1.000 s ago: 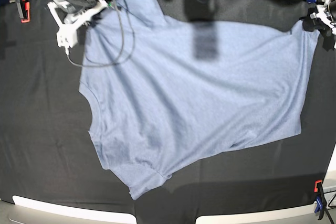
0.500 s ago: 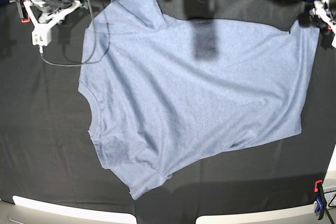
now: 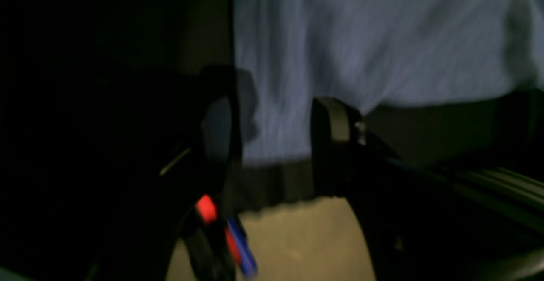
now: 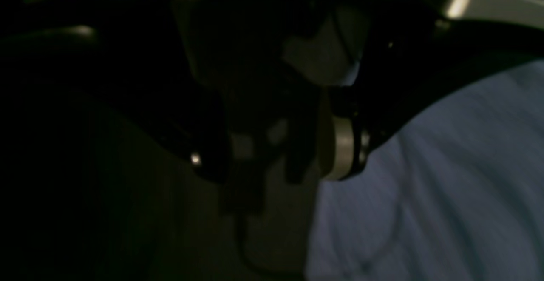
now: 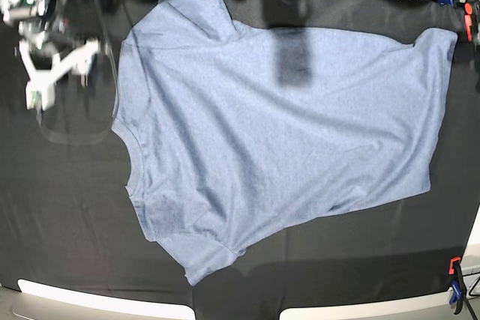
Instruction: Layout the t-shirt on the table in an organized manner, then fold the t-shirt properly
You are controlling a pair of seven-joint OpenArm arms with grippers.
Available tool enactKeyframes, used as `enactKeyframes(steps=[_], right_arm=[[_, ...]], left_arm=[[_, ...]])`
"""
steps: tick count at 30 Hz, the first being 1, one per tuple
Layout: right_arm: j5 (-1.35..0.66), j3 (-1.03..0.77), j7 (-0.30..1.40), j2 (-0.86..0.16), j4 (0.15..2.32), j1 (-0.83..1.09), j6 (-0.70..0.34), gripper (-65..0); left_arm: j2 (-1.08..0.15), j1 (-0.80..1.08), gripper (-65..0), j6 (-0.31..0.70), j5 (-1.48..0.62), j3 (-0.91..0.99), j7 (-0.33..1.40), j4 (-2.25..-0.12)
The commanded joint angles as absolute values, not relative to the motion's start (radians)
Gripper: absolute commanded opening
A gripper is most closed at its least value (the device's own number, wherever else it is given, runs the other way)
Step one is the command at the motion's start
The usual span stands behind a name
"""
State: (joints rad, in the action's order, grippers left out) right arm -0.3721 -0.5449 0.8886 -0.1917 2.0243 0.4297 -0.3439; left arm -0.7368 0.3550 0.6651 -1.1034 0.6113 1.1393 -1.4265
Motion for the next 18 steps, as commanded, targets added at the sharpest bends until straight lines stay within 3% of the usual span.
enactKeyframes(steps=[1,10,18], right_arm=[[-0.379,-0.546,0.872,-0.202,2.036,0.414,-0.348,-32.2],[-0.374,-0.426,0.884,-0.202,1.985,0.364,-0.349,-32.2],[-0.340,-0.332,0.899,-0.174,1.985,0.363,-0.349,-32.2]], left_arm=[[-0.762,0.331,-36.8,0.674,-1.115,0.622,1.091,-1.440],[-0.729,0.073,-36.8,0.624,-0.934,0.561,0.889,-1.434],[-0.691,-0.270,-36.8,0.545,-0.711,0.245,0.694,-1.188]])
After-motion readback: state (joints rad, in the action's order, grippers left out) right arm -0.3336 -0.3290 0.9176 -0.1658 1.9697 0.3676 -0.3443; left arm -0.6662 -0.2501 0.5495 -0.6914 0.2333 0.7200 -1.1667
